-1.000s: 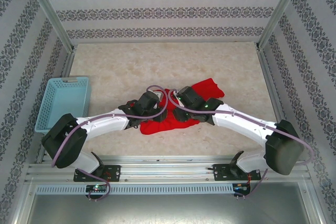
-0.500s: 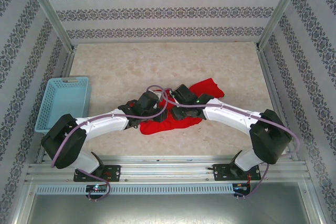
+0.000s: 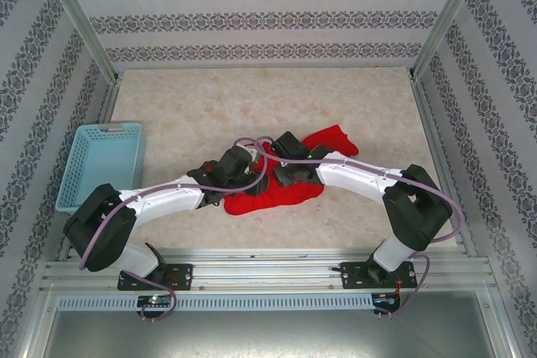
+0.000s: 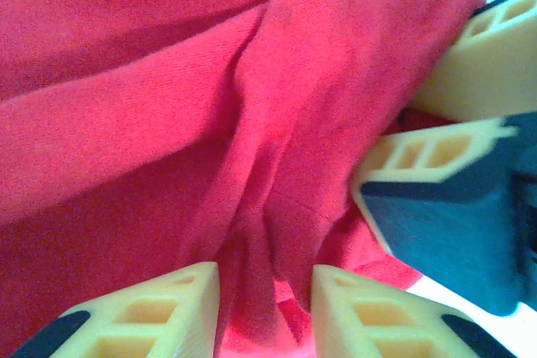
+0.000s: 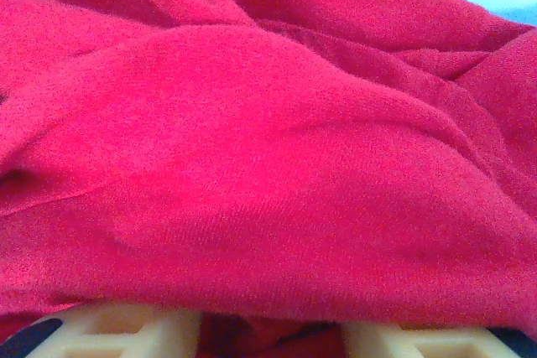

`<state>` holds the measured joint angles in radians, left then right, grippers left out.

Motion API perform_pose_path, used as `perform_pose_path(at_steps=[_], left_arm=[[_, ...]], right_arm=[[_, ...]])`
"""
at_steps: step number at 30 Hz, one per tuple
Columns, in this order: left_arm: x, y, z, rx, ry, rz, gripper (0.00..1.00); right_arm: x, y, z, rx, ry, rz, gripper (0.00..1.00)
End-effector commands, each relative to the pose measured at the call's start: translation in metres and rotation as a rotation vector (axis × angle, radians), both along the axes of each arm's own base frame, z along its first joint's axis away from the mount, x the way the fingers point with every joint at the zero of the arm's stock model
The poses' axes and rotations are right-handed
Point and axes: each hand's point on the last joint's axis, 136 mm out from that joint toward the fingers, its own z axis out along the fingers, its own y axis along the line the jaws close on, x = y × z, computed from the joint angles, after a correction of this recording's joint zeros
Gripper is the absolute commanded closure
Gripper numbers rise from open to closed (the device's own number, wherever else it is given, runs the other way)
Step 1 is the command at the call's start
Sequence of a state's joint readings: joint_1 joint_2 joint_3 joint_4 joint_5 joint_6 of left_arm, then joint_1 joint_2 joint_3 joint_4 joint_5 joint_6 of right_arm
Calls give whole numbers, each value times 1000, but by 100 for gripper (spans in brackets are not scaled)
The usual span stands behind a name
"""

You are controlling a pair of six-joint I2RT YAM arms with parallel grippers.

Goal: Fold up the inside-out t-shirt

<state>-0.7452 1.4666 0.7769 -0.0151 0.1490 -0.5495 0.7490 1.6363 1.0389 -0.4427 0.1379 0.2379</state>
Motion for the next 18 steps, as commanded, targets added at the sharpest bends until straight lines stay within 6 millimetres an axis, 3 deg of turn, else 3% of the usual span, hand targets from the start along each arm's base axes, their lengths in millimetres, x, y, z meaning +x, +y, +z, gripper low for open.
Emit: perform_pose_path(at_steps=[1, 5, 9, 18], left_arm=[[-2, -6, 9, -35, -33, -26, 66], [-1, -6, 6, -29, -28, -20, 66], [2, 0, 6, -6, -31, 12, 66], [23, 26, 9, 10, 11, 162, 60]], right_arm=[[15, 3, 0, -5, -26, -31, 62], [18, 5, 1, 3, -40, -43, 81], [14, 6, 14, 37, -81, -38, 100], [-39, 22, 63, 326, -123, 106, 100]])
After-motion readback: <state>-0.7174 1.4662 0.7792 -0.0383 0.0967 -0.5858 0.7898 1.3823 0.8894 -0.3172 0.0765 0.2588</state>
